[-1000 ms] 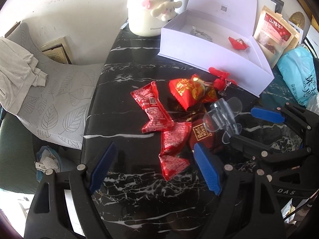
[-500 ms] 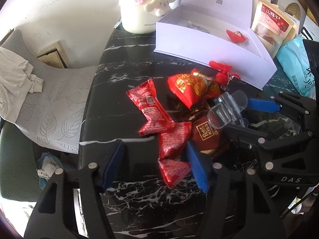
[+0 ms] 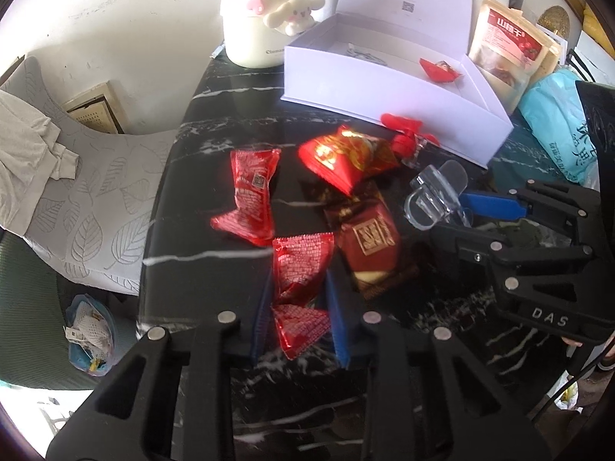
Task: Organize objects
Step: 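Grasp a small red candy with the left tool while the right tool grasps the clear acrylic stand, then lift and carry the red candy and the clear stand toward the white box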
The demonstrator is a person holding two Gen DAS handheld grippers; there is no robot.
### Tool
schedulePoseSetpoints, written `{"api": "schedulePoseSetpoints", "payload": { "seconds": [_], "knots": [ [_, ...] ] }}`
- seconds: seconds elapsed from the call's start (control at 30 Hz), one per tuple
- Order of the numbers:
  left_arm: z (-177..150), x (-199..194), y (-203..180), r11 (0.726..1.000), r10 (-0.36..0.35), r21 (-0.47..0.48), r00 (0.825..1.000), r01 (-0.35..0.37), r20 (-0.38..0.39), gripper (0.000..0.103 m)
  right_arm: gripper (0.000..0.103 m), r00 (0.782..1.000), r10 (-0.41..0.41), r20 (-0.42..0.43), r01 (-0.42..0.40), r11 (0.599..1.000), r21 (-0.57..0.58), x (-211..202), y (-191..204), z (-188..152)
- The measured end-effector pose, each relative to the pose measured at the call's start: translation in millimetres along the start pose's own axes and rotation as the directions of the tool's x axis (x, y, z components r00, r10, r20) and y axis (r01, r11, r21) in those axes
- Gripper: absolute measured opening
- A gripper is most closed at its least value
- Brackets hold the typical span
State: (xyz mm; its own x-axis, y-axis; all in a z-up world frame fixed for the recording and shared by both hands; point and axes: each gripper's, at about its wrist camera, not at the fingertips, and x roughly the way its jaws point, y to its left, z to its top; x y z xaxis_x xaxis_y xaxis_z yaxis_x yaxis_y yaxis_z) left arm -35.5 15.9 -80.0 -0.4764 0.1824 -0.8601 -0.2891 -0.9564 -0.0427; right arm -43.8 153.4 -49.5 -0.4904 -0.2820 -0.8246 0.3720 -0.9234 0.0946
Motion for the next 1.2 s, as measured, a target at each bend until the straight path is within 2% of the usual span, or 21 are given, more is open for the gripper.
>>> {"api": "schedulePoseSetpoints", "payload": {
  "seconds": [0.47,0.7,0.77,0.8,0.83,1.2],
  "knots": [
    [-25.5,-20.0,-16.7,0.999,-0.042,-0.021,0.999,0.042,-0.009,0.026,0.043,1.0,-0.011,0.001,0.011,1.0,0.016,-32.2,-7.1,-46.4],
    [-32.7,-20.8,-23.0,0.998,-0.05,-0.023,0.999,0.05,-0.014,0.026,0.044,1.0,-0.018,0.009,0.018,1.0,0.008,-38.8,-3.6,-56.9],
    [-33.3,-21.6,-22.5,0.998,-0.052,-0.029,0.999,0.052,-0.01,0.026,0.056,1.0,-0.02,0.02,0.02,1.0,0.017,-38.8,-3.6,-59.2],
    [-33.7,-21.9,-22.4,0.998,-0.053,-0.034,0.999,0.053,-0.006,0.026,0.07,1.0,-0.022,0.023,0.021,0.999,0.024,-38.1,-3.5,-59.2],
    [-34.3,-22.4,-22.2,0.998,-0.053,-0.037,0.999,0.053,-0.002,0.026,0.079,0.999,-0.025,0.027,0.024,0.999,0.033,-37.0,-3.4,-59.9],
    [-36.5,-24.4,-21.6,0.998,-0.048,-0.047,0.999,0.049,0.024,0.026,0.08,0.992,-0.065,0.108,0.057,0.996,0.073,-29.1,-1.3,-54.6]
  ]
}}
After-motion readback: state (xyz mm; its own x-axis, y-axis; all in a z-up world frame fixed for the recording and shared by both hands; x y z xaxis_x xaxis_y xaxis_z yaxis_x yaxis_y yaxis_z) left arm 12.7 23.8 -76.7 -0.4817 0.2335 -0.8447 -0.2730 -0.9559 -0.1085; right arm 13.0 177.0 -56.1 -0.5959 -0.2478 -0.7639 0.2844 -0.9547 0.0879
